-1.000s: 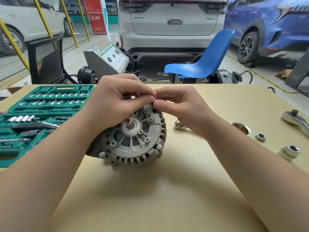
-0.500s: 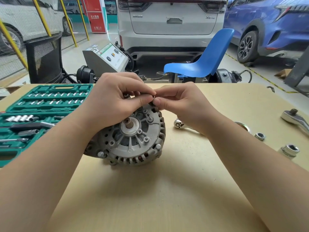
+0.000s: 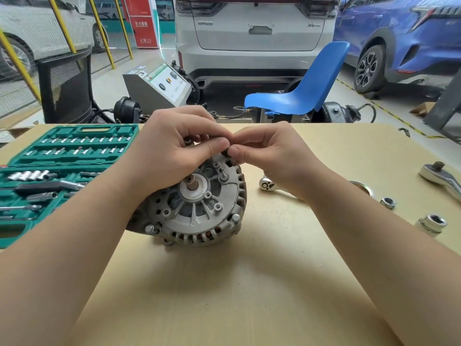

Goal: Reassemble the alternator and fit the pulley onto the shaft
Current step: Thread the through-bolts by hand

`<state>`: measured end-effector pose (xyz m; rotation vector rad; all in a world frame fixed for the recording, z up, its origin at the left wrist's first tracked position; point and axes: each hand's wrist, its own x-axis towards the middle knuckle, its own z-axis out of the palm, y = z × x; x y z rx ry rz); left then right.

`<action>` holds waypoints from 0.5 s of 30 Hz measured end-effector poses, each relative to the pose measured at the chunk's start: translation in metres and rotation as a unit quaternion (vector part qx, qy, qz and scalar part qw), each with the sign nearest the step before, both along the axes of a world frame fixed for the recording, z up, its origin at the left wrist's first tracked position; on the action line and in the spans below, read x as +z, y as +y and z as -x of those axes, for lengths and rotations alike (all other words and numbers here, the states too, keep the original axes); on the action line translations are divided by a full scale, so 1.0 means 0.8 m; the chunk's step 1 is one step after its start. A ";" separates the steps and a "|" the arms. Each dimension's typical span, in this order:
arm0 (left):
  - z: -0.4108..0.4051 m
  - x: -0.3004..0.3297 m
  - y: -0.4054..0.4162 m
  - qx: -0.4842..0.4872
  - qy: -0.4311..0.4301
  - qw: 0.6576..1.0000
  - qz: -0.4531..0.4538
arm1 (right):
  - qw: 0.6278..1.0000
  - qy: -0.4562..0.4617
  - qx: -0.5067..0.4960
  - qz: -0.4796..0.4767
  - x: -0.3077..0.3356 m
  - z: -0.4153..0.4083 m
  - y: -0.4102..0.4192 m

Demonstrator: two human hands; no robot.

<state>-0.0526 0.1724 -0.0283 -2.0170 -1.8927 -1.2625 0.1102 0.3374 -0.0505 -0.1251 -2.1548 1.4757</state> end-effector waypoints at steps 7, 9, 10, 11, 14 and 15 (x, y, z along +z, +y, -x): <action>0.000 -0.001 0.003 0.026 -0.052 0.998 -0.013 | 1.000 0.002 0.011 0.012 -0.002 -0.001 0.003; 0.000 -0.001 0.003 0.024 -0.047 0.999 -0.002 | 1.000 -0.002 0.018 0.015 -0.002 -0.002 0.003; 0.000 -0.001 0.002 0.022 -0.045 0.999 0.005 | 1.000 0.000 0.015 0.015 -0.003 -0.002 0.002; 0.000 -0.001 0.001 0.019 -0.046 0.999 0.009 | 1.000 0.003 0.008 0.012 -0.003 -0.001 0.001; -0.001 -0.002 0.000 0.016 -0.066 0.998 0.007 | 1.000 0.007 -0.005 0.005 -0.006 0.003 -0.001; -0.001 -0.002 0.000 0.021 -0.073 0.997 0.002 | 1.000 0.007 -0.006 0.002 -0.006 0.003 -0.001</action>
